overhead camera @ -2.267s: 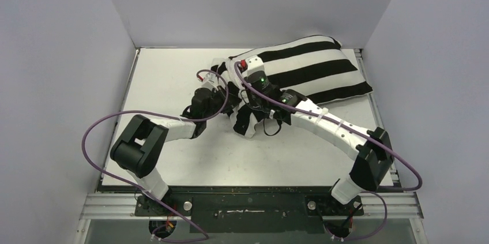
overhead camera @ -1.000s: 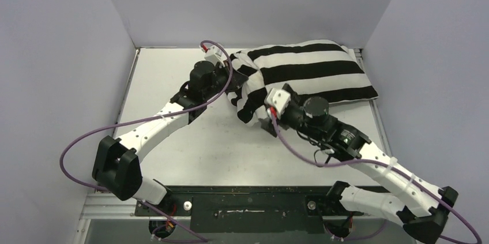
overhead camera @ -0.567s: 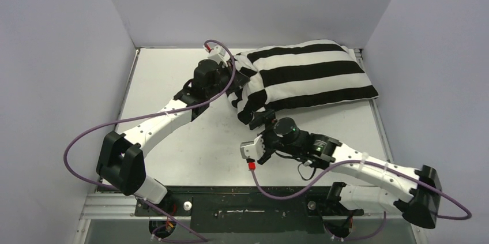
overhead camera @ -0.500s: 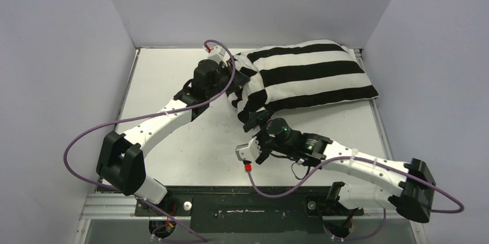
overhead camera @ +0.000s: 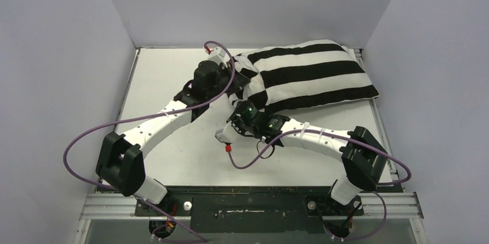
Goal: Put the pillow into the pillowcase
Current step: Stuff the pillow into the pillowcase.
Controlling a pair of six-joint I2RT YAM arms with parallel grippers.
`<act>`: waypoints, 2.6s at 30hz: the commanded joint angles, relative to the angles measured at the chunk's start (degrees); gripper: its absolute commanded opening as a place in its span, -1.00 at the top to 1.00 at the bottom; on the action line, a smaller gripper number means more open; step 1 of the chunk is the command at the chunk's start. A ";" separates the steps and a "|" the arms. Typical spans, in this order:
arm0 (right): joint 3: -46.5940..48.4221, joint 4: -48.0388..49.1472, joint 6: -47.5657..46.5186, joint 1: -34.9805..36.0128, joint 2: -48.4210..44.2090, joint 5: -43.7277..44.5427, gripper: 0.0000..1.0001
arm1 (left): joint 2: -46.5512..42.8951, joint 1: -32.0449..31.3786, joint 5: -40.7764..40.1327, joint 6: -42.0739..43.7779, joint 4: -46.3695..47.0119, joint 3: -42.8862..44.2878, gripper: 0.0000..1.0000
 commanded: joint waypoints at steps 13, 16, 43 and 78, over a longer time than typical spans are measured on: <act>26.71 6.53 53.63 -10.56 -13.31 -14.97 1.00 | -19.16 23.46 17.43 32.62 2.19 5.57 -0.12; 37.24 -4.13 59.81 -15.71 -10.58 -17.58 1.00 | -19.45 23.46 30.28 42.60 3.69 2.33 -0.13; 38.74 -7.85 69.34 -28.56 -20.60 -40.16 1.00 | 2.96 14.86 29.25 78.70 33.28 -0.59 -0.38; 49.45 13.38 69.54 -31.58 -11.21 -13.38 1.00 | -7.85 11.07 4.10 56.65 18.40 22.85 1.00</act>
